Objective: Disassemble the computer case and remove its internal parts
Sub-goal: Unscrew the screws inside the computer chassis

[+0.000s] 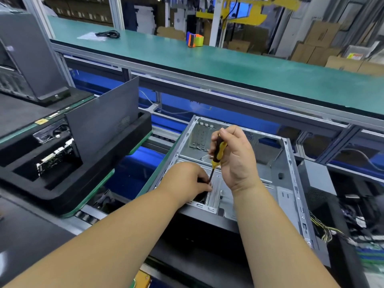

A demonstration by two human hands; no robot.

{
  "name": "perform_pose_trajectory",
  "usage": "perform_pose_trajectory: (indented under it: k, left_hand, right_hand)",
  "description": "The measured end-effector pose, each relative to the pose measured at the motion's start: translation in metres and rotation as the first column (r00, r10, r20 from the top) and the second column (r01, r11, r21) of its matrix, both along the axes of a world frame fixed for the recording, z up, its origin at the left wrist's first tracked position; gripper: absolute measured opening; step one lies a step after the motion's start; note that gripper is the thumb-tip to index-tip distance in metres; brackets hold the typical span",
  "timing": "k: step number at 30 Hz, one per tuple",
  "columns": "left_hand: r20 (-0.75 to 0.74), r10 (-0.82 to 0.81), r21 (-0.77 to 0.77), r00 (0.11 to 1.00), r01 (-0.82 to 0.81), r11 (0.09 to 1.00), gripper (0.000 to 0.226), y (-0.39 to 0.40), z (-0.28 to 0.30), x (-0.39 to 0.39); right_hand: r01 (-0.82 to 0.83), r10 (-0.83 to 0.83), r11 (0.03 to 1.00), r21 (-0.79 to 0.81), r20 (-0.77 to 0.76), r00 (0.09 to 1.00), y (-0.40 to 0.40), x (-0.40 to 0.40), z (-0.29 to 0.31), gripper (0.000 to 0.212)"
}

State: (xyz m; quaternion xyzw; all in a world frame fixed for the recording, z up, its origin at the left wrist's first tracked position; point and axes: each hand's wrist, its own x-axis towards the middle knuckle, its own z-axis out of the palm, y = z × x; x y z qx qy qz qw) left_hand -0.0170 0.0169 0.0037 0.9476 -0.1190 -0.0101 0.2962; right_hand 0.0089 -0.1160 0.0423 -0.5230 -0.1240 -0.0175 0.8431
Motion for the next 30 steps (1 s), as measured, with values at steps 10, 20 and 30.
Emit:
perform_pose_trajectory:
  k: [10, 20, 30]
  left_hand:
    - [-0.014, 0.013, 0.026, 1.000, -0.013, 1.000, 0.020, -0.001, 0.000, 0.000]
    - [0.008, 0.006, 0.021, 1.000, -0.007, 1.000, 0.018, 0.001, -0.005, 0.003]
    - [0.036, 0.001, 0.050, 0.999, -0.003, 0.999, 0.021, 0.000, -0.008, 0.005]
  right_hand:
    - [0.035, -0.036, 0.999, 0.017, 0.010, 0.999, 0.017, -0.004, 0.000, 0.026]
    - [0.092, -0.090, 0.994, -0.060, 0.047, 0.995, 0.018, -0.009, 0.000, 0.021]
    - [0.127, -0.126, 0.987, -0.098, 0.010, 0.992, 0.014, -0.008, -0.003, 0.042]
